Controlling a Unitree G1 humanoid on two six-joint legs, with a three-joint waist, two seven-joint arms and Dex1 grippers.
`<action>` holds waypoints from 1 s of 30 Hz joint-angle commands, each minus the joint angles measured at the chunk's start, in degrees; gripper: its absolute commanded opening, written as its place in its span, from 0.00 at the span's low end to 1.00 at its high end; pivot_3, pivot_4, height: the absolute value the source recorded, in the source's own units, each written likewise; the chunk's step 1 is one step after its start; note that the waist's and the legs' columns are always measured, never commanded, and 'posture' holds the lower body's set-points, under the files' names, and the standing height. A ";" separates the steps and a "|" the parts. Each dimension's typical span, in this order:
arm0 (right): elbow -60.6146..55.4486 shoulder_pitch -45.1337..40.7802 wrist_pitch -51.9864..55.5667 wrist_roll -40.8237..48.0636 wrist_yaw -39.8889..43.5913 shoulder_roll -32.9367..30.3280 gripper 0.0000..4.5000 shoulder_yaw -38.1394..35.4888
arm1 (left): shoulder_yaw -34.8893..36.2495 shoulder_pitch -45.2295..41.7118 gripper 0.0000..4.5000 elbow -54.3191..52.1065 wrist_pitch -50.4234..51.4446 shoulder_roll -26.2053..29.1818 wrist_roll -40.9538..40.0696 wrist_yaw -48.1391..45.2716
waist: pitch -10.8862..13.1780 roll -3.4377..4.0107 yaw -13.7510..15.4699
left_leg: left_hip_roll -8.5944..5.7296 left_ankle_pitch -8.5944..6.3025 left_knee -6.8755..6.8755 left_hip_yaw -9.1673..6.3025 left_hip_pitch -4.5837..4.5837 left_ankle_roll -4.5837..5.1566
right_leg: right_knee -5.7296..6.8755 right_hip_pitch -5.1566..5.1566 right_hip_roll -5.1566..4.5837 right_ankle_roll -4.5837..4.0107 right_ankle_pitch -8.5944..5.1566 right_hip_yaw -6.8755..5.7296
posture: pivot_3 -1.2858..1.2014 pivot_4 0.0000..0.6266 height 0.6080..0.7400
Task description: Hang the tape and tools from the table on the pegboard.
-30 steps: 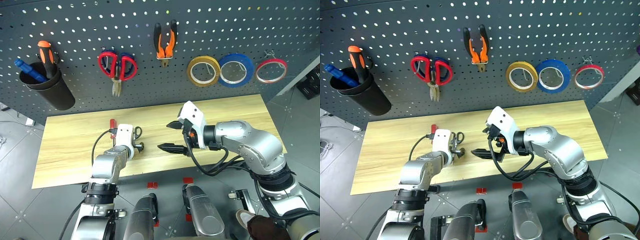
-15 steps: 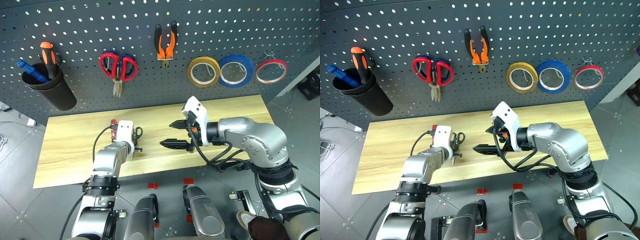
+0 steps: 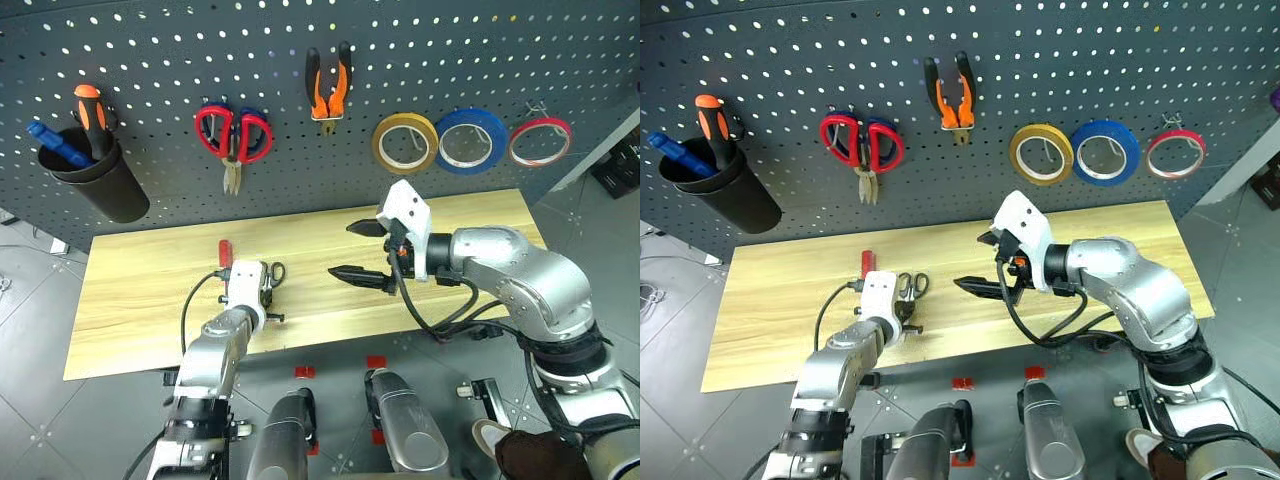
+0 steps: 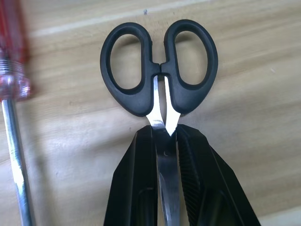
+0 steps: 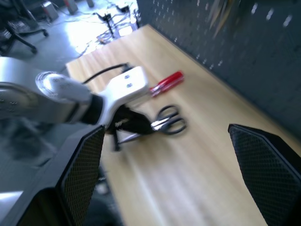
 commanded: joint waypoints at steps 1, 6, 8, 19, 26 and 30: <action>-4.11 1.31 -10.35 -4.00 2.71 -1.81 1.00 1.15 | -1.20 5.11 0.08 -13.15 -6.96 -0.05 1.79 0.47 | 0.00 0.00 0.02 | 0.00 0.00 0.01 0.00 0.01 0.00 | 0.01 0.01 0.00 0.01 0.01 0.00 | 0.38 0.54 1.00; -4.98 1.58 -13.55 -3.35 4.26 -2.26 1.00 -0.78 | -2.84 10.42 0.08 -23.91 -10.94 0.20 5.47 2.45 | 0.00 -0.01 0.02 | 0.01 -0.01 0.00 0.01 0.02 0.02 | -0.02 0.03 0.00 0.02 0.01 0.02 | 0.38 0.54 1.00; -5.08 1.20 -12.26 -1.14 4.56 -1.97 1.00 -2.59 | -2.96 10.91 0.08 -27.20 -12.89 1.32 7.82 3.14 | 0.01 -0.03 0.02 | 0.02 -0.02 0.01 0.01 0.01 0.03 | 0.00 0.02 0.00 0.02 0.01 0.01 | 0.38 0.54 1.00; -0.82 -2.43 -12.60 0.25 2.96 -0.03 1.00 -6.16 | -0.43 3.52 0.08 -36.73 -15.02 5.84 15.11 2.95 | 0.04 -0.07 0.02 | 0.02 -0.03 0.00 0.02 -0.01 0.06 | -0.02 0.03 0.01 0.02 0.01 0.00 | 0.38 0.54 1.00; 1.29 -4.45 -13.27 0.41 2.63 1.75 1.00 -6.61 | 0.76 -0.11 0.08 -35.82 -14.59 6.48 16.30 2.58 | 0.04 -0.08 -0.03 | 0.03 -0.04 0.01 0.05 -0.01 0.08 | 0.00 0.02 0.02 0.02 0.01 0.01 | 0.38 0.53 1.00; 2.19 -5.08 -13.93 0.07 2.60 2.27 1.00 -6.37 | 1.47 -1.78 0.08 -33.12 -14.75 7.09 16.35 2.06 | 0.05 -0.08 0.00 | 0.03 -0.04 0.01 0.06 -0.02 0.08 | -0.02 0.02 0.02 0.02 0.01 0.02 | 0.38 0.53 1.00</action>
